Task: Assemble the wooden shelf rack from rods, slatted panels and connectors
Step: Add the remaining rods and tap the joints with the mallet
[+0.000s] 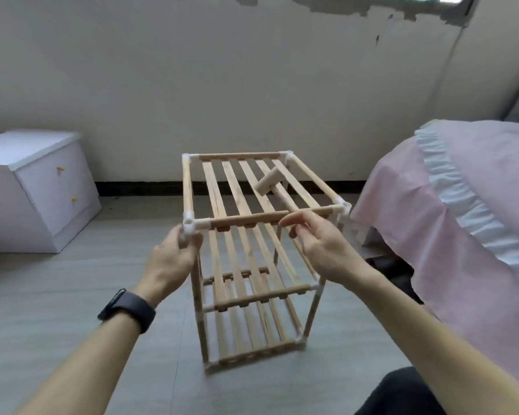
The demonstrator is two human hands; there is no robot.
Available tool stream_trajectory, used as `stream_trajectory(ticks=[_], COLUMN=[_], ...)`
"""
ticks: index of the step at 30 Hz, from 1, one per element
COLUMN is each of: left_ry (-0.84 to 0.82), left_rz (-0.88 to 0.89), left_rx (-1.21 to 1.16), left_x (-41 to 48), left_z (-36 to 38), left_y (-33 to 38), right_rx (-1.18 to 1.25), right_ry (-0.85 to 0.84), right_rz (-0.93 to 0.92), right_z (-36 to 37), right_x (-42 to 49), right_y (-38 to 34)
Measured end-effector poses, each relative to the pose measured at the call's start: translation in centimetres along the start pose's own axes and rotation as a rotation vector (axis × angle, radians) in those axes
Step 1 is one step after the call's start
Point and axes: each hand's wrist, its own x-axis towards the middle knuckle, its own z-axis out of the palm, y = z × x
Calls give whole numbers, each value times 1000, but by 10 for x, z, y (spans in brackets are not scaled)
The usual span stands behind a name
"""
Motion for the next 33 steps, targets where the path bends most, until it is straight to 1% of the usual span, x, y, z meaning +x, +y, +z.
stream_trajectory(ticks=[3, 5, 7, 9, 11, 14, 16, 17, 18, 19, 21, 22, 23, 24, 25, 26, 27, 28, 29, 30, 31, 33], left_ry=[12, 7, -40, -97, -144, -169, -179, -182, -185, -188, -181, -179, -180, -181, -183, -184, -188, -191, -185, -179, -177, -173], left_rz=[49, 58, 51, 65, 86, 85, 84, 90, 101, 111, 121, 124, 124, 123, 121, 119, 119, 121, 121, 119, 117, 112], left_rx=[32, 54, 57, 25, -5, -69, -106, -119, -122, -116, -95, -86, -84, -89, -94, -97, -93, -88, -87, -90, -94, -105], left_x=[-8, -11, -14, -17, -17, -13, -13, -14, -15, -16, -15, -15, -14, -14, -14, -15, -14, -14, -14, -13, -13, -13], left_z=[5, 11, 17, 24, 31, 35, 32, 31, 31, 31, 31, 31, 31, 31, 31, 31, 31, 31, 31, 31, 31, 31], left_y=[2, 8, 16, 25, 31, 31, 31, 31, 30, 28, 25, 24, 23, 23, 22, 22, 21, 20, 19, 18, 17, 16], right_rx=[-89, -195, -327, -319, -297, -498, -619, -626, -586, -508, -345, -308, -354, -494, -649, -664, -566, -409, -304, -275, -341, -569], right_ry=[-16, 10, 46, 70, 38, -108, -134, -129, -109, -44, 191, 277, 293, 190, 12, -110, -125, -21, 93, 148, 102, -120], right_rz=[-50, -61, -63, -66, -92, -35, -23, -48, -96, -164, -319, -376, -394, -344, -250, -162, -155, -215, -285, -317, -280, -137], right_z=[22, 25, 21, 15, 9, 7, 2, -2, -6, -10, -13, -10, -6, -2, 2, 2, 2, 0, -1, -1, 0, 2], right_x=[-11, -13, -12, -12, -14, -16, -14, -13, -12, -10, -11, -13, -15, -16, -20, -21, -19, -18, -16, -15, -14, -16], right_y=[5, 6, 3, -2, -7, -14, -22, -28, -34, -40, -46, -45, -44, -38, -33, -29, -28, -30, -31, -30, -29, -22])
